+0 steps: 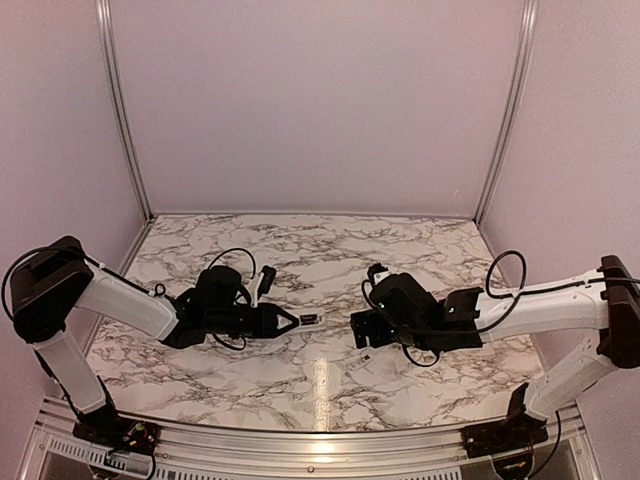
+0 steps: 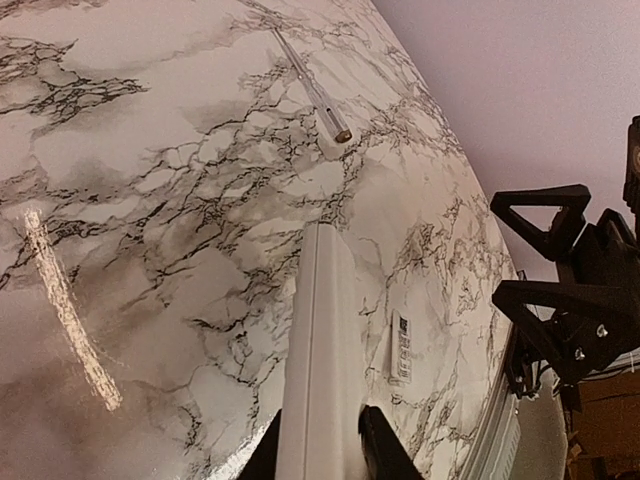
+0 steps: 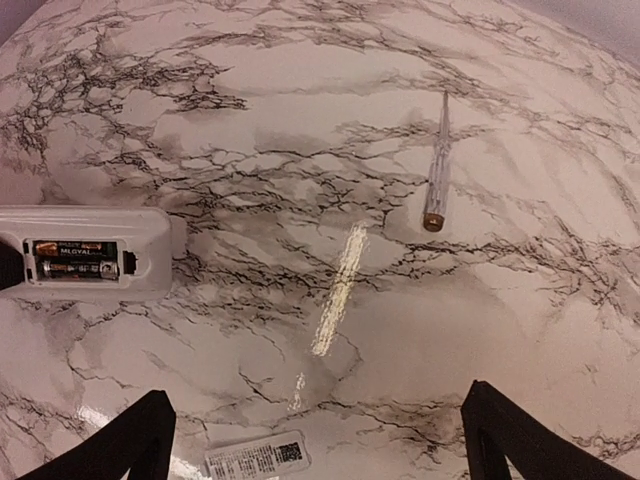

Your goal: Unload the batteries from the remote control

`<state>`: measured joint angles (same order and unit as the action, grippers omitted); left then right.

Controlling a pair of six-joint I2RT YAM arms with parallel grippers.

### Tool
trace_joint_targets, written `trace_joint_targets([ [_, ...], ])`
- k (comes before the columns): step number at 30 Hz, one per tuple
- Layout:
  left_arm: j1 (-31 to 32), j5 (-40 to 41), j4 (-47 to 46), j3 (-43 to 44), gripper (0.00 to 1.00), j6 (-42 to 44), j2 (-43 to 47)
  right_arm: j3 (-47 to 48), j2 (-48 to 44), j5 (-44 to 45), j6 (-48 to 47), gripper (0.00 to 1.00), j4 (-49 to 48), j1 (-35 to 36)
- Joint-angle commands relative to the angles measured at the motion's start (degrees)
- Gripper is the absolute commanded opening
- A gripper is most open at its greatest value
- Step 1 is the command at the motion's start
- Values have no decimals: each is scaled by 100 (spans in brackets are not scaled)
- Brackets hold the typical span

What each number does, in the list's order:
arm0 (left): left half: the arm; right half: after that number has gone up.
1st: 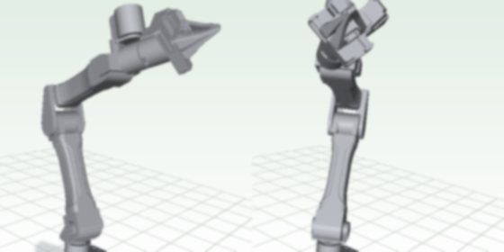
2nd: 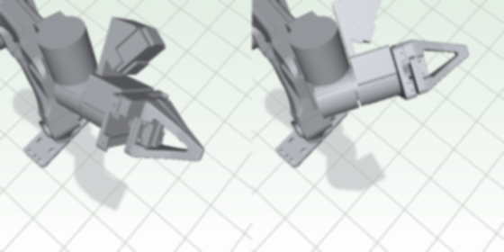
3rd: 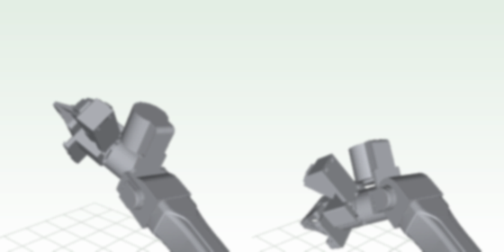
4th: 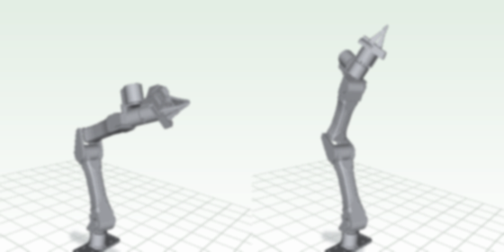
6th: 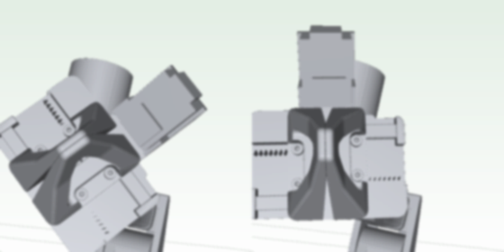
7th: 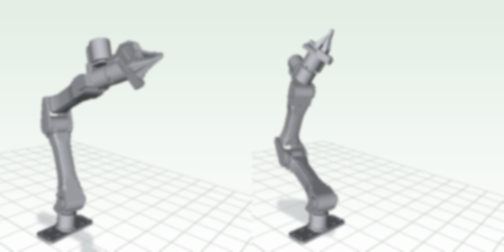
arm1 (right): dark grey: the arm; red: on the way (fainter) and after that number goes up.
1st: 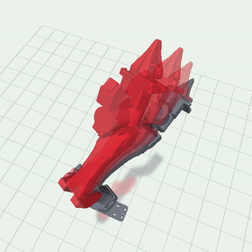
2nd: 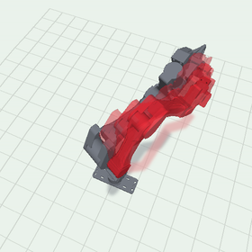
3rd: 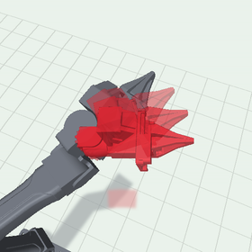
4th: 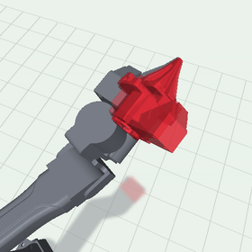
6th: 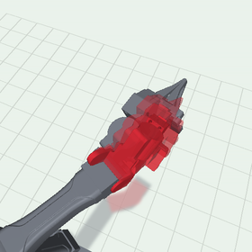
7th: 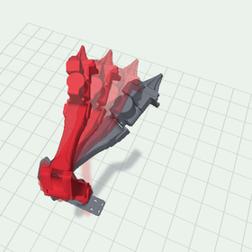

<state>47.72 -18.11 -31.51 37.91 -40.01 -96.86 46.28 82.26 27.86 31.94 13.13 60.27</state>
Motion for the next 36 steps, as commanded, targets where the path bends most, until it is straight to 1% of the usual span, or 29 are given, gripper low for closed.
trace_joint_targets([
  [1, 16, -574, -637, 211, 0, -298, -384, -87, -164, 115, 97, 98, 129, -131],
  [10, 67, -911, -783, 403, 0, -557, -765, -125, -117, 52, 32, 98, 53, -272],
  [16, 98, -873, -706, 432, 0, -727, -812, -7, 51, 31, -20, 99, 98, -309],
  [23, 131, -555, -507, 432, 14, -797, -806, 136, 214, -31, -31, 98, 161, -358],
  [26, 139, -515, -490, 445, 22, -807, -849, 166, 251, -52, -46, 99, 162, -358],
  [30, 141, -516, -471, 511, 28, -783, -965, 182, 288, -77, -66, 99, 150, -359],
  [34, 141, -583, -433, 620, 37, -755, -1137, 183, 304, -79, -83, 98, 157, -358],
  [36, 144, -589, -378, 663, 39, -724, -1180, 188, 303, -71, -69, 99, 179, -359],
])
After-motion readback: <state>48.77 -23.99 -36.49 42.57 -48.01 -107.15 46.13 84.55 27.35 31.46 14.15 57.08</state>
